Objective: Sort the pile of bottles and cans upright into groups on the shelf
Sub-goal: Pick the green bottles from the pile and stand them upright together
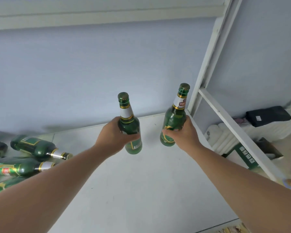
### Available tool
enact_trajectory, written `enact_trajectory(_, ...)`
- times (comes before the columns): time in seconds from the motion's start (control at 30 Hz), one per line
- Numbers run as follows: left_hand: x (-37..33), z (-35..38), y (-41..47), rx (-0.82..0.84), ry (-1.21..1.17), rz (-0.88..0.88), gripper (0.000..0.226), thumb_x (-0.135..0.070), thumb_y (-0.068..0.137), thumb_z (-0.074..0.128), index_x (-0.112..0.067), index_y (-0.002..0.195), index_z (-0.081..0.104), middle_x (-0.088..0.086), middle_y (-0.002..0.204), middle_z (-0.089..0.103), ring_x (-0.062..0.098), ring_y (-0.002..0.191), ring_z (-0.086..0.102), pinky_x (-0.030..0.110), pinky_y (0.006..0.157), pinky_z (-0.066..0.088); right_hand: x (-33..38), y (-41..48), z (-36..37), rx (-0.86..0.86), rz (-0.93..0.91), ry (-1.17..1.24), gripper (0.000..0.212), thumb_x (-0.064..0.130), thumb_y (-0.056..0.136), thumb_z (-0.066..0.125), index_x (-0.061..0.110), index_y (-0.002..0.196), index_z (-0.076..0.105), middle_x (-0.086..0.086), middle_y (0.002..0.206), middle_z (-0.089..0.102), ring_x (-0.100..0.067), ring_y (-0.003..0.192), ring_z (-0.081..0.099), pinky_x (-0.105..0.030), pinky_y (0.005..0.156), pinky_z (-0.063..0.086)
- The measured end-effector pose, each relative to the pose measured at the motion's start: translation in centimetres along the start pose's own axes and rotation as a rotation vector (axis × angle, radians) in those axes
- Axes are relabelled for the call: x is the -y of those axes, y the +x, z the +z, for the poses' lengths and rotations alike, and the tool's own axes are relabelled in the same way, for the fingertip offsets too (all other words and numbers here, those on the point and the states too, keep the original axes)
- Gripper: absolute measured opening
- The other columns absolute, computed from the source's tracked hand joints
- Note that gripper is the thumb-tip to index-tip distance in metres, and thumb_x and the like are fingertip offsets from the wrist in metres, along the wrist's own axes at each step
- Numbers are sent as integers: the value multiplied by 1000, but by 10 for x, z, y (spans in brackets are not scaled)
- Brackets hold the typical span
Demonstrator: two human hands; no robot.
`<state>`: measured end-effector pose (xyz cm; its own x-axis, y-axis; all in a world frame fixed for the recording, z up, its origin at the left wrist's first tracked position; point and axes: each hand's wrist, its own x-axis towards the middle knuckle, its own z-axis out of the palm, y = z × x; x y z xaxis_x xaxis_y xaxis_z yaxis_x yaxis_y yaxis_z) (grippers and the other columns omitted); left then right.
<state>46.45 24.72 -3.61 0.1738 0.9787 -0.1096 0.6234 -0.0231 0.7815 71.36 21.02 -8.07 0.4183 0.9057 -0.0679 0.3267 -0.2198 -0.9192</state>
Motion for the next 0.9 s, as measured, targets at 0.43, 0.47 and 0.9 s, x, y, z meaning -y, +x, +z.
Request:
enact_trajectory(0.43, -21, 62, 96, -44, -38, -17, 47, -40, 68, 86, -33, 106, 61, -16, 95, 67, 4, 84, 63, 25, 61, 45, -26, 92, -1, -12, -34, -76, 67, 23, 73, 87, 20, 127, 48, 9, 109, 62, -19, 98, 60, -32, 84, 47)
enact_trajectory(0.47, -21, 66, 100, -53, -40, -19, 48, -41, 68, 86, -33, 108, 60, -16, 96, 67, 4, 85, 64, 25, 62, 45, -28, 95, -1, -8, -36, -76, 67, 22, 73, 87, 19, 127, 48, 10, 106, 62, -18, 98, 60, -32, 84, 47)
enact_trajectory(0.9, -25, 92, 129, -47, 25, -16, 52, -42, 69, 86, -32, 112, 57, -18, 94, 65, -1, 83, 61, 24, 62, 44, -46, 120, 5, 53, -70, -91, 63, 24, 75, 87, 23, 124, 47, 13, 105, 62, -14, 93, 60, -18, 70, 42)
